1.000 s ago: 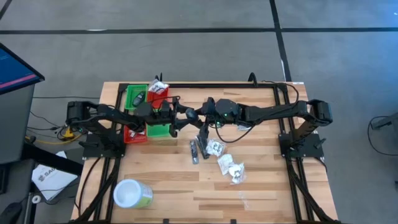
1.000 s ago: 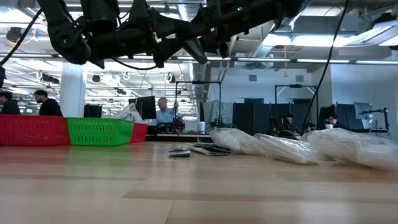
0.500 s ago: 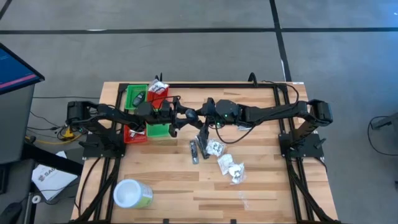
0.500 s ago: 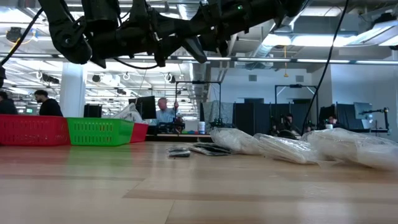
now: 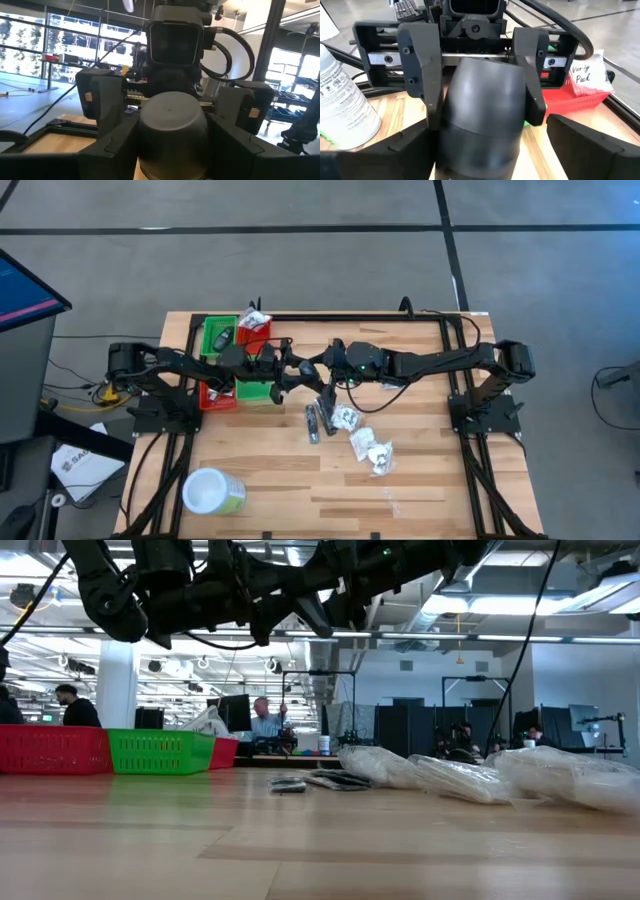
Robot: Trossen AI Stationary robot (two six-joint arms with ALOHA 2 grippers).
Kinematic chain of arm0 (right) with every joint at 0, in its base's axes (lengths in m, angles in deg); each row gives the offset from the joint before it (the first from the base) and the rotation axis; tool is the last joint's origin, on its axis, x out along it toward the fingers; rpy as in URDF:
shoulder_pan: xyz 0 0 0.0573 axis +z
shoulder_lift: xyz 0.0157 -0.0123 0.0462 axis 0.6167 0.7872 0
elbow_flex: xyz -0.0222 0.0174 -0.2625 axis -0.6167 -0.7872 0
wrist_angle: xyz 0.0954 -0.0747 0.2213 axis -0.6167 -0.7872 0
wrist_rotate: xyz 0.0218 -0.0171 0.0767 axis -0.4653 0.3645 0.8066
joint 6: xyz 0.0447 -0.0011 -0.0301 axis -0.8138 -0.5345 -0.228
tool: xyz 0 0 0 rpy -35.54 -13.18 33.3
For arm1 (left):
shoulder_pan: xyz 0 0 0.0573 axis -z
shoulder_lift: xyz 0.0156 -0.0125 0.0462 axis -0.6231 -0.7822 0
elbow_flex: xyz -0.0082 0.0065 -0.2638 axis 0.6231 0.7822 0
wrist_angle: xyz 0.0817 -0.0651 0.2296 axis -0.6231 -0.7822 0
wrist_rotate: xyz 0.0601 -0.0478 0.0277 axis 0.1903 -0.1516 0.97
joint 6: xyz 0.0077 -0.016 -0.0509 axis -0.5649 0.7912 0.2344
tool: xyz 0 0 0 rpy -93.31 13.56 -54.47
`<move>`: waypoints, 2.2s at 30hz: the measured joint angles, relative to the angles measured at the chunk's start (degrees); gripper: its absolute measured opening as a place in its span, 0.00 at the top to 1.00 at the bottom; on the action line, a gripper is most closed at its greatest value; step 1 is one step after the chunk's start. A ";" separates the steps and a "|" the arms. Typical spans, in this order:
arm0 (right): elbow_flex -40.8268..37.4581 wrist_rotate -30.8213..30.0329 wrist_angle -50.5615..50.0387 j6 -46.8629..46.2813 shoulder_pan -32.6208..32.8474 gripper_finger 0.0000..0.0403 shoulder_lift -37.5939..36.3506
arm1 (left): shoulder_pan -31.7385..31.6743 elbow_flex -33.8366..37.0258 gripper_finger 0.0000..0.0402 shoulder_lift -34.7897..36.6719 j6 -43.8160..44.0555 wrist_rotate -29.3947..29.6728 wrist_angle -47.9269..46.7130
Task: Pick & Place Travel size toiletries
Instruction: Put the gray deodorant into the top green bin
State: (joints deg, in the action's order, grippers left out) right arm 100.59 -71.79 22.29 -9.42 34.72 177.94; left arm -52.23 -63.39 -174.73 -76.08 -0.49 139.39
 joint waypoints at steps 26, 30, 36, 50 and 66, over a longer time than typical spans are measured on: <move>0.00 -0.30 -19.97 -0.66 -0.99 0.24 -0.01 | -4.41 0.17 0.52 18.42 -4.30 6.06 -28.16; -0.02 -0.30 -21.91 -1.09 -0.99 0.24 -0.02 | -4.39 0.22 0.52 25.19 -5.56 17.29 -41.15; -0.02 -0.28 -22.16 -1.09 -0.97 0.24 -0.02 | -4.39 0.22 0.52 32.30 -5.68 33.66 -55.06; -0.02 -0.28 -22.12 -1.09 -0.84 0.24 -0.02 | -9.30 0.22 0.52 34.49 -4.33 52.01 -67.59; -0.04 -0.26 -22.15 -0.89 -0.86 0.24 -0.02 | -22.62 0.22 0.52 34.47 -3.95 56.29 -78.08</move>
State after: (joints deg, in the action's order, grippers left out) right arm 100.55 -72.05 0.15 -10.31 33.86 177.92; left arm -74.85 -63.17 -140.26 -80.03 55.80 61.32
